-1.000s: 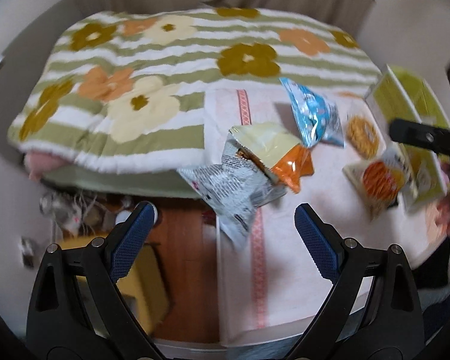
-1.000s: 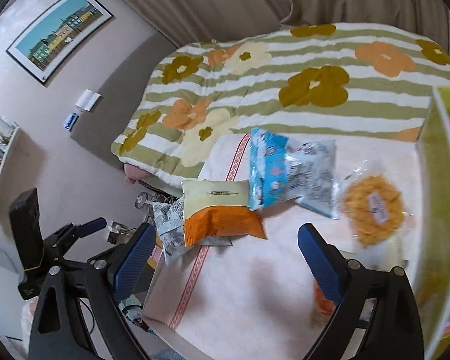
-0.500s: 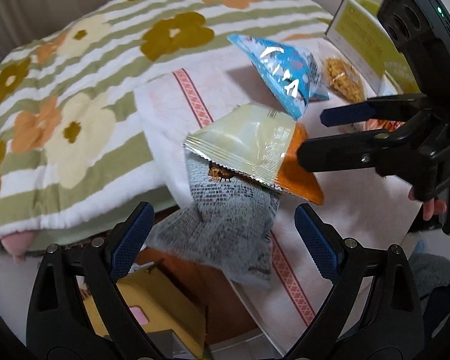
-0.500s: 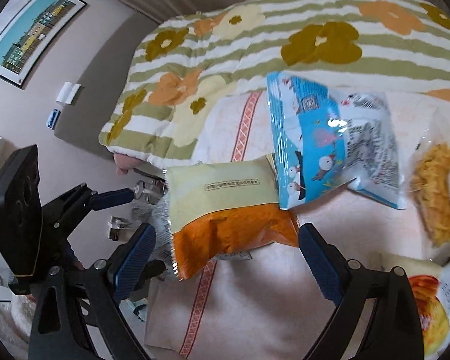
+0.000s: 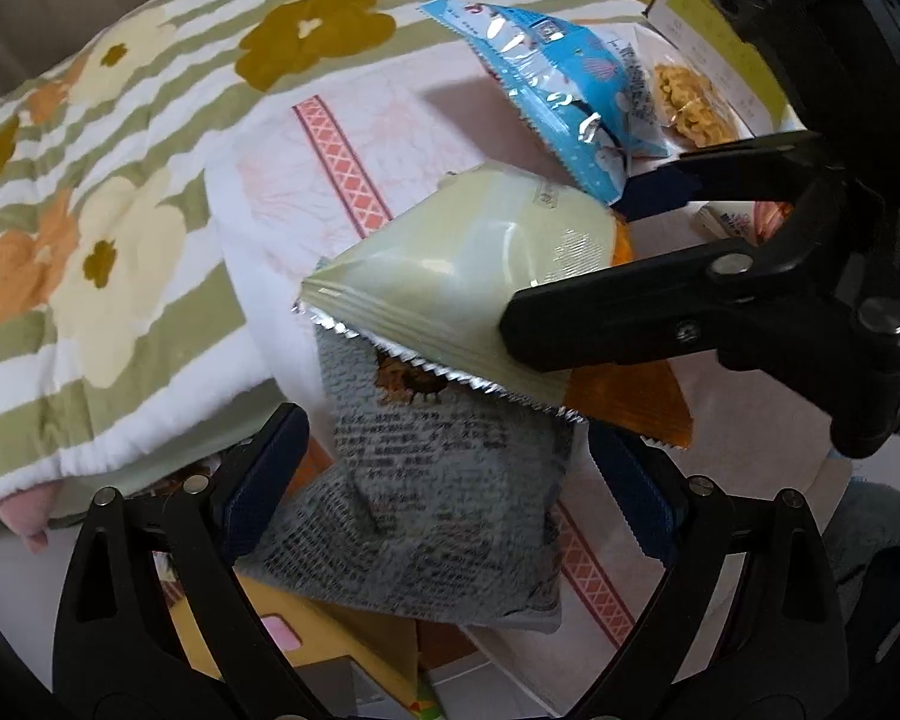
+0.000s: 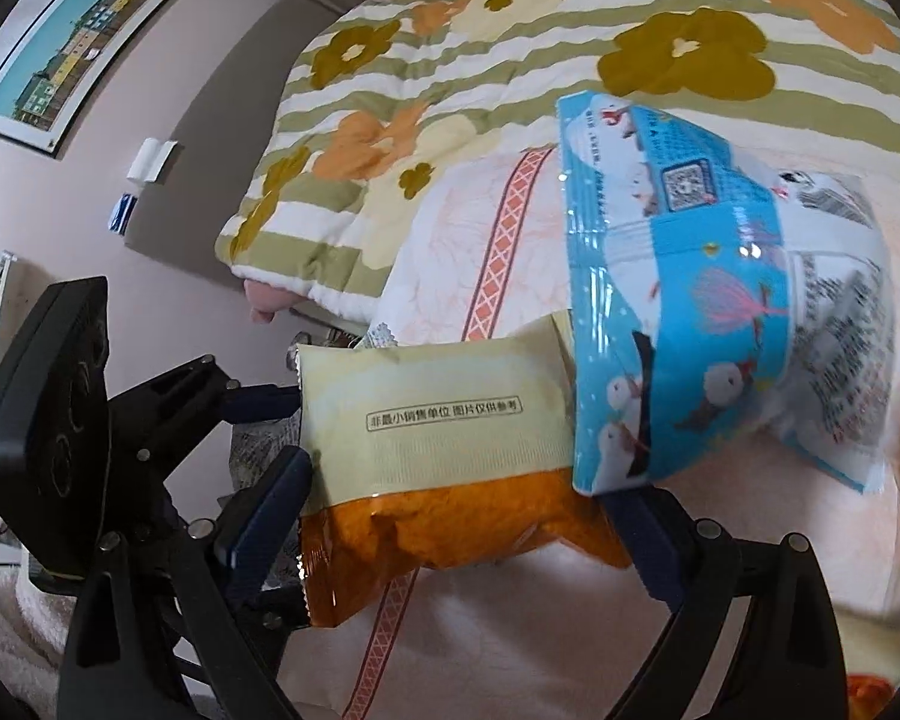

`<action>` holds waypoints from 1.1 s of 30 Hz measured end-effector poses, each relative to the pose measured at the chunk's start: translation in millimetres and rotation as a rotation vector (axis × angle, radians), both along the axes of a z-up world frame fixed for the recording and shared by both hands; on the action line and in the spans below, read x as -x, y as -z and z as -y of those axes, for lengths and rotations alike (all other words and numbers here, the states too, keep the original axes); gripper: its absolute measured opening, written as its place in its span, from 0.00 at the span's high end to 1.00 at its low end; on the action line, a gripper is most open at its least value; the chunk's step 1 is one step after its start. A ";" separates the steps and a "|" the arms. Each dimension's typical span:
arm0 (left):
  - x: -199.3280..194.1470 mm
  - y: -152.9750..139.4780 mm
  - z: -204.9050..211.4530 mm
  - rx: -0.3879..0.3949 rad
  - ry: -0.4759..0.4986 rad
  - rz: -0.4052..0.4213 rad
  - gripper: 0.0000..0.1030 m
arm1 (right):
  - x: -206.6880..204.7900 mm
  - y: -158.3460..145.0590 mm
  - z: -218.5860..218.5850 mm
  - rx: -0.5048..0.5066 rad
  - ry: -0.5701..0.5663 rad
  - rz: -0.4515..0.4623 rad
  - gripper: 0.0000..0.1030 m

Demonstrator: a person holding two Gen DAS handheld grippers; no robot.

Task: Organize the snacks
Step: 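Grasp the grey printed bag with the left tool while the right tool grasps the cream-orange chip bag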

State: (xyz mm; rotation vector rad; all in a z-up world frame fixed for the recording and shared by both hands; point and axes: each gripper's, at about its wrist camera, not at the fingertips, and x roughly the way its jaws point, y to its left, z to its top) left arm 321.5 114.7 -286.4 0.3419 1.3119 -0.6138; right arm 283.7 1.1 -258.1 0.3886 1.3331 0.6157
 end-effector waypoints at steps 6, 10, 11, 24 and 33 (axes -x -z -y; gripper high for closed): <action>3.0 -0.7 6.8 -0.005 0.016 0.022 0.33 | -3.0 2.2 -3.2 -0.009 -0.035 -0.001 0.08; 5.2 -2.8 5.2 0.001 0.003 0.027 0.35 | -4.9 3.6 -6.1 -0.011 -0.034 0.000 0.08; 6.1 -3.7 4.8 0.001 -0.002 0.029 0.35 | -5.2 4.4 -6.8 -0.013 -0.034 0.001 0.08; 15.7 -12.1 5.0 -0.003 -0.041 0.033 0.37 | -4.9 4.4 -2.1 0.001 -0.027 0.022 0.18; 29.9 -25.6 -5.5 0.036 -0.078 0.033 0.39 | 8.2 -7.3 0.0 -0.002 0.004 0.042 0.26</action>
